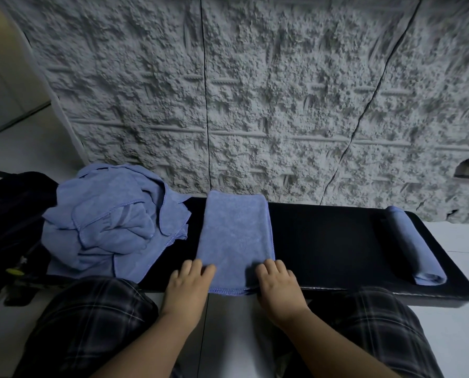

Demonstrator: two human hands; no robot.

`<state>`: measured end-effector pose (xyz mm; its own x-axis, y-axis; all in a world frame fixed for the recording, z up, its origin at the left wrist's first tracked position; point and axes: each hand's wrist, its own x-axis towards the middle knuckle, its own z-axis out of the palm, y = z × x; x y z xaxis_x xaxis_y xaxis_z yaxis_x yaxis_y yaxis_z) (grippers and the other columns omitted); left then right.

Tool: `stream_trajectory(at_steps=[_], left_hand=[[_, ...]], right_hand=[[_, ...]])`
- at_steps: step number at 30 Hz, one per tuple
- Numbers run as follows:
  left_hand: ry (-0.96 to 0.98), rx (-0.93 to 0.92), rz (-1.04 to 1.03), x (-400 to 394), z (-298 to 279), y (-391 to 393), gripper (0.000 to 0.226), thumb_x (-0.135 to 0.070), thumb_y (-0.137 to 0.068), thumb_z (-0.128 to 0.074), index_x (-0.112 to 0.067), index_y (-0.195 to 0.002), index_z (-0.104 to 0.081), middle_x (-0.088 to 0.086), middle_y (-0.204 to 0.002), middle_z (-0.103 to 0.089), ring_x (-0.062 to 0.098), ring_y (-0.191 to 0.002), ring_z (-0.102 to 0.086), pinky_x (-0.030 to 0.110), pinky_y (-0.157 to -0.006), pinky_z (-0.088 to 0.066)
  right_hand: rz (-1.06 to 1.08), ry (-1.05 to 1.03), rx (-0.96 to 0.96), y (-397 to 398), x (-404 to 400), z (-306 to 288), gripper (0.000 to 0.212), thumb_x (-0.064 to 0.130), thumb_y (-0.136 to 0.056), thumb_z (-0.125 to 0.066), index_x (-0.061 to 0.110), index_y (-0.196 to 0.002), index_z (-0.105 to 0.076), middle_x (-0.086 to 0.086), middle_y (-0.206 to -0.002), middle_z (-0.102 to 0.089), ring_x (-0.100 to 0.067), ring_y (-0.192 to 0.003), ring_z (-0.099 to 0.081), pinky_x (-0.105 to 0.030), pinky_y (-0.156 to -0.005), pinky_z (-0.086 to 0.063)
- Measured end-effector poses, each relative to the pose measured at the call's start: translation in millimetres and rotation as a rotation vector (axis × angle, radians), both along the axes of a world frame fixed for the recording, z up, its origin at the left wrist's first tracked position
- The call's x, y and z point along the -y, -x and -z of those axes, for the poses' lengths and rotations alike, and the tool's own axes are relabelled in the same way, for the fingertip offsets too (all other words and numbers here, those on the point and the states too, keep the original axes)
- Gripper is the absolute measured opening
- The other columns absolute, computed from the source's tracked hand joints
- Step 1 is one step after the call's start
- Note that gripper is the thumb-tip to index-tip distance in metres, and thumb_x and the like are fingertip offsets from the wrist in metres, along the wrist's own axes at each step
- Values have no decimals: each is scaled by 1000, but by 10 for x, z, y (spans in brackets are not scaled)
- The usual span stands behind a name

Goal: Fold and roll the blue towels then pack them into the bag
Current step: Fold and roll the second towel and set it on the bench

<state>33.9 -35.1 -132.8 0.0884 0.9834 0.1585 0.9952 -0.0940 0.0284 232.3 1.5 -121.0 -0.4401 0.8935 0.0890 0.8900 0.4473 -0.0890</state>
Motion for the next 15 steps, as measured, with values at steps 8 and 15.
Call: stream_trajectory(at_steps=[8,15], left_hand=[[68,271,53,13,-86,217,23,-10,-70,-73,-22,-86,-62,-7,-83,-54,16,-79,-54,28,-62,-47],[176,504,-110,-105,-73,250,20,-19,-99,-39,-12,-99,-57,-2,-93,-53,15,-90,-42,28,-80,-39]], right_hand=[[63,358,-293,-146,-147,-119,26,32,-96,-51,13,-106,-65,0,-108,-55,-19,-102,-46,-28,-87,-40],[223,455,-473,-154,-190,-82,11,24,-95,-53,20,-86,-58,5,-87,-56,-13,-83,-52,-21,-67,-37]])
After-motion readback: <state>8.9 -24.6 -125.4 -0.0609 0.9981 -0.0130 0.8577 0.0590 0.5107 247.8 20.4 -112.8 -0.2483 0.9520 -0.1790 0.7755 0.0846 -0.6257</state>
